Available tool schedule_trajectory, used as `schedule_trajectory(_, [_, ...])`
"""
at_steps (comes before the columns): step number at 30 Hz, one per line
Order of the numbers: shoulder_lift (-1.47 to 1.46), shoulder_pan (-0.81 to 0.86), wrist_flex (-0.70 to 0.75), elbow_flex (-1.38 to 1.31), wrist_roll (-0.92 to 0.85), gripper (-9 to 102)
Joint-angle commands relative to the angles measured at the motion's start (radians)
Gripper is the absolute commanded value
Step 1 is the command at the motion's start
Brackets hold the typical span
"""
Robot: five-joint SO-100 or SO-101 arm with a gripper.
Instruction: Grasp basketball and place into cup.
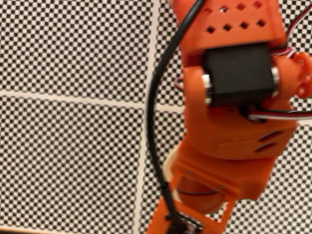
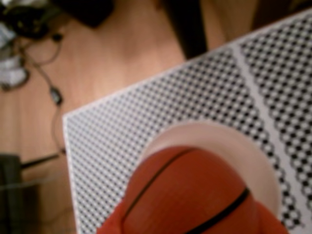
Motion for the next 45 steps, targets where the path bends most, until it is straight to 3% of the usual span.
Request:
schedule_trajectory(1, [0.006,-0.006,-0.005,-0.060,0.011,29])
schedule_trajectory(14, [-0.040,-0.015,-0.008,-0.114,0.028,46])
schedule_trajectory(20, [-0.044,-0.015,-0.005,-0.120,0.032,44])
schedule_trajectory(24, [-0.034,-0.006,-0.005,-0.120,0.034,36])
schedule_trajectory(31, [0.020,0.067,0.035,-0.101,-0.040,2])
schedule_trajectory(45, [0.241,0.196,0.103,0.049,-0.305,0])
